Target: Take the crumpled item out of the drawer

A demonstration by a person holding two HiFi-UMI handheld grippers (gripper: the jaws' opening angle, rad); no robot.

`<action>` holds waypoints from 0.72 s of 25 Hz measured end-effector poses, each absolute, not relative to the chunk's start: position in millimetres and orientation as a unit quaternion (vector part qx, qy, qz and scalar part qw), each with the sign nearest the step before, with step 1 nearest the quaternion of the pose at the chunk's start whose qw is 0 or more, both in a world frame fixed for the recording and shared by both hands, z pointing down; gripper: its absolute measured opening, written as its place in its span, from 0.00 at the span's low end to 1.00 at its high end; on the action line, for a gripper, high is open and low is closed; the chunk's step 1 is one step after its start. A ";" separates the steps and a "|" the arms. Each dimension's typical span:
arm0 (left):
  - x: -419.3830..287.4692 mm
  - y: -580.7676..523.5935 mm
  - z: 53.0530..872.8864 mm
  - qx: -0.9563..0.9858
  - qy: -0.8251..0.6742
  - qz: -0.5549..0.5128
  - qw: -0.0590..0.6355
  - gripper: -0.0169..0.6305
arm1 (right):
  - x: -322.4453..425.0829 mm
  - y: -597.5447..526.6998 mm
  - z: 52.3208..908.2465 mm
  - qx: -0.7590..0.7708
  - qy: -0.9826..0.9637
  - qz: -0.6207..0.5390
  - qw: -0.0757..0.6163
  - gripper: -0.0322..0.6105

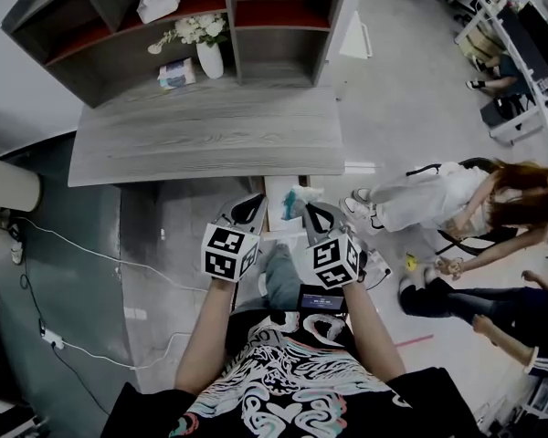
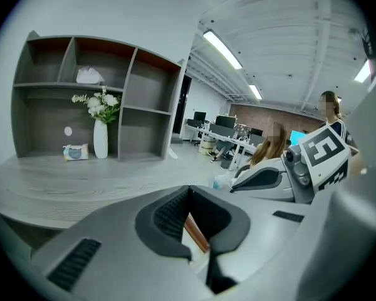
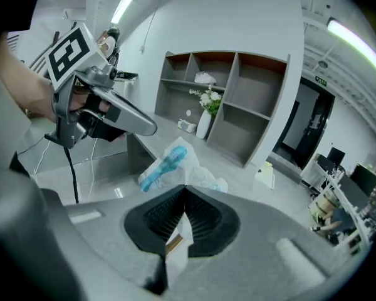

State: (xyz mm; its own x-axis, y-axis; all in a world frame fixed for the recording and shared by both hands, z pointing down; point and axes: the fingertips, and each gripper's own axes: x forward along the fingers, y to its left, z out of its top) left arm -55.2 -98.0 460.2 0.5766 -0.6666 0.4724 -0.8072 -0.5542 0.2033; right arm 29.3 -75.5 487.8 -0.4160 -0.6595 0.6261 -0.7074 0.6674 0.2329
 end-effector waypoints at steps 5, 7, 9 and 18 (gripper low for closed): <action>-54.6 -84.4 450.6 0.866 -0.430 0.163 0.197 0.03 | 31.0 -62.1 480.4 0.412 -0.843 0.036 0.345 0.06; -55.2 -82.2 446.0 0.865 -0.434 0.159 0.193 0.03 | 32.7 -60.3 477.0 0.415 -0.843 0.034 0.340 0.06; -56.0 -81.4 442.0 0.865 -0.437 0.156 0.189 0.03 | 34.4 -59.0 473.1 0.418 -0.844 0.034 0.335 0.06; -53.6 -72.7 437.6 0.865 -0.441 0.151 0.184 0.03 | 41.0 -48.9 473.1 0.424 -0.843 0.041 0.328 0.06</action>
State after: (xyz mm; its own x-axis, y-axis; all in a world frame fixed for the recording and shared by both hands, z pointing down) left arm -53.6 -72.7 437.6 0.5649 -0.7075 0.4248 -0.8192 -0.5428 0.1853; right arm 41.0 -48.9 473.1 -0.4252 -0.6876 0.5886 -0.7419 0.6373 0.2085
